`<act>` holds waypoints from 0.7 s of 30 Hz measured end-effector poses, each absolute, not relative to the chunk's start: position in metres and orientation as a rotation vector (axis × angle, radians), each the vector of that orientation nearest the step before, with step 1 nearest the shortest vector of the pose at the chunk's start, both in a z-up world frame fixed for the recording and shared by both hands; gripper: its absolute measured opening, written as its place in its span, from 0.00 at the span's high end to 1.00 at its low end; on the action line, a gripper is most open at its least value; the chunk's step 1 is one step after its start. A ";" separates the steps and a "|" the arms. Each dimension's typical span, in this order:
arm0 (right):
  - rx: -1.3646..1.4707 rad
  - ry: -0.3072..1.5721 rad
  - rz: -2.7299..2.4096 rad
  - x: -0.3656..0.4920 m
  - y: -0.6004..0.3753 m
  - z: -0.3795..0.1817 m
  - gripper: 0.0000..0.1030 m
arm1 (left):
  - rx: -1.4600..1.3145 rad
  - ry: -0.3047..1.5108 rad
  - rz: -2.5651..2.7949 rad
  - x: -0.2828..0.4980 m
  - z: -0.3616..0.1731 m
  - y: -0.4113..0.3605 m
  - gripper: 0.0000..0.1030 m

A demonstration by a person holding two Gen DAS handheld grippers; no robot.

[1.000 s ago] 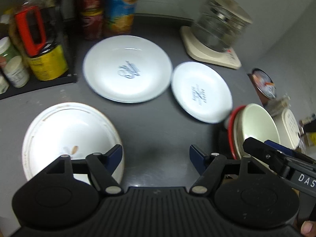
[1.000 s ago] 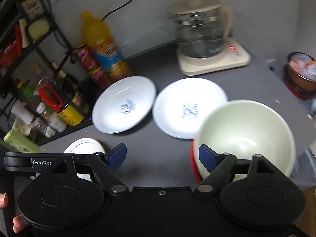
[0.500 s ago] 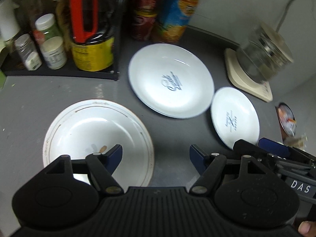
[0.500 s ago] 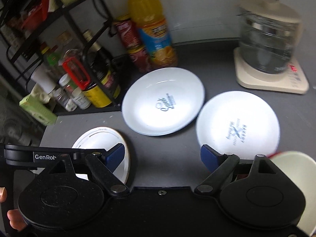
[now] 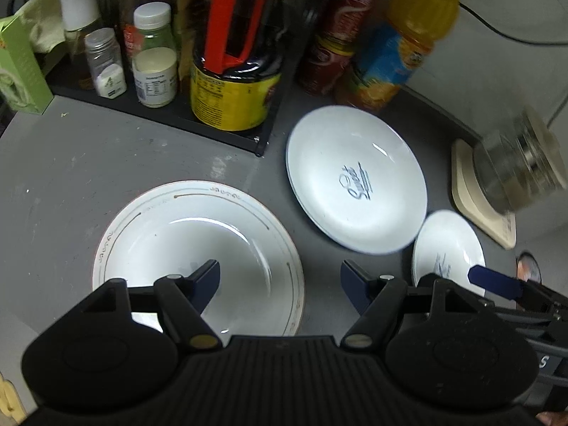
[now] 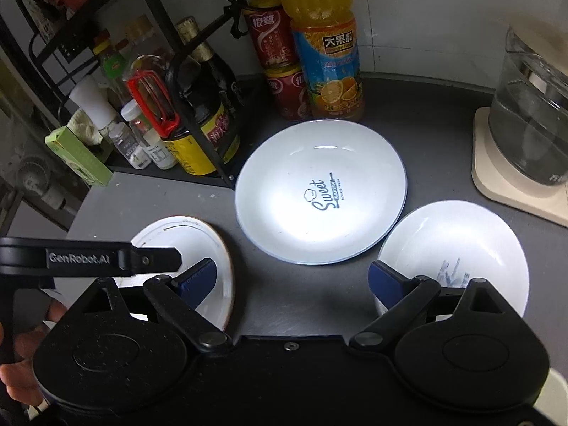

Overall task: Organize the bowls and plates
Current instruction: 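Move the right tool toward the white 'Sweet' plate rim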

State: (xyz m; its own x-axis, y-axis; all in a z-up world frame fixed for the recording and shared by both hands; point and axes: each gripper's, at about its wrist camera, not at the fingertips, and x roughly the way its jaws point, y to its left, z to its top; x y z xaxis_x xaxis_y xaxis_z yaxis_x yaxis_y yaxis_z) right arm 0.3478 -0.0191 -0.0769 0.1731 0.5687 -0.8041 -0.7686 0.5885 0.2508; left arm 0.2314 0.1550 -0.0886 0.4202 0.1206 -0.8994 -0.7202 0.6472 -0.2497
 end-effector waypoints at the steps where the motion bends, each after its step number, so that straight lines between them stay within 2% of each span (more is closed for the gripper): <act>1: -0.237 1.020 0.961 0.352 -0.018 -0.078 0.10 | -0.704 1.000 0.589 0.233 -0.090 0.156 0.29; 6: -0.260 1.003 0.956 0.375 -0.015 -0.084 0.11 | -0.742 0.949 0.627 0.244 -0.093 0.163 0.29; 8: -0.266 0.996 0.954 0.385 -0.012 -0.087 0.15 | -0.756 0.927 0.638 0.249 -0.094 0.164 0.29; 10: -0.276 0.997 0.938 0.396 -0.009 -0.091 0.24 | -0.776 0.915 0.640 0.255 -0.097 0.167 0.30; 13: -0.286 0.997 0.922 0.411 -0.003 -0.098 0.30 | -0.804 0.892 0.652 0.264 -0.104 0.171 0.33; 16: -0.301 0.991 0.904 0.425 0.001 -0.106 0.35 | -0.812 0.875 0.653 0.273 -0.110 0.173 0.39; 21: -0.317 1.004 0.880 0.446 0.007 -0.121 0.40 | -0.851 0.872 0.658 0.289 -0.127 0.180 0.55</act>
